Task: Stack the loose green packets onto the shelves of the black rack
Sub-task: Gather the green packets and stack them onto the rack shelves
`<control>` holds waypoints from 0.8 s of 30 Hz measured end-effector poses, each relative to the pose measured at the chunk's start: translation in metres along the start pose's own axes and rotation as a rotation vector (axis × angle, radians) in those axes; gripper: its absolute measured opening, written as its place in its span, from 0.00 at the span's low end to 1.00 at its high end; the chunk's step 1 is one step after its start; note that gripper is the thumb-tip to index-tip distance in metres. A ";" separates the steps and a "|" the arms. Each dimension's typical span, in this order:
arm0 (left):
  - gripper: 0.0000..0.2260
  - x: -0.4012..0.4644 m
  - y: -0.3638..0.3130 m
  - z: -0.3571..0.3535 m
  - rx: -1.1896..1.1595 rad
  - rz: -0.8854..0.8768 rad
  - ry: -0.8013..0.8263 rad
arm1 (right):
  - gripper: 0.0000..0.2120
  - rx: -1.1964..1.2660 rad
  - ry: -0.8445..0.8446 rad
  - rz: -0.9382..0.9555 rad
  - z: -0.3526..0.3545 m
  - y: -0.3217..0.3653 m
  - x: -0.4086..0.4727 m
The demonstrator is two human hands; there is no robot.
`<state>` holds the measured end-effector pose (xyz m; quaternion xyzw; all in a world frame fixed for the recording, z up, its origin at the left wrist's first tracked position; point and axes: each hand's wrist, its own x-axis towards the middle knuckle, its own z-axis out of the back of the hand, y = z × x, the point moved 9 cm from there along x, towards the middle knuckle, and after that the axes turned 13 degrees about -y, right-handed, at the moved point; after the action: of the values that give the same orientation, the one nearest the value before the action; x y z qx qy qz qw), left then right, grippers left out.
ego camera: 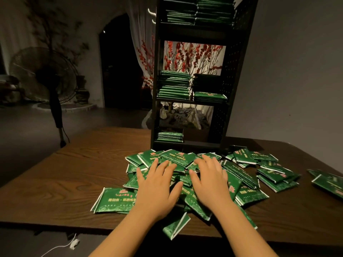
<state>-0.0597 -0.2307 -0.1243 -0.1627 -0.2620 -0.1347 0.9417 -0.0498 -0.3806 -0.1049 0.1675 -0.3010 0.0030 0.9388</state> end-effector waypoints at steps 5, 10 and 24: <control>0.23 0.052 -0.004 0.006 -0.103 -0.057 -0.066 | 0.12 0.102 0.132 0.156 -0.013 0.015 0.056; 0.24 0.105 0.006 -0.020 -0.244 0.028 0.034 | 0.14 0.071 0.206 0.140 -0.037 0.010 0.102; 0.23 0.117 0.049 -0.051 -0.215 0.269 -0.174 | 0.33 0.363 0.172 -0.052 -0.072 -0.019 0.103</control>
<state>0.0768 -0.2251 -0.1145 -0.3071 -0.3025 -0.0205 0.9021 0.0772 -0.3855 -0.1079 0.3409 -0.2099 0.0473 0.9151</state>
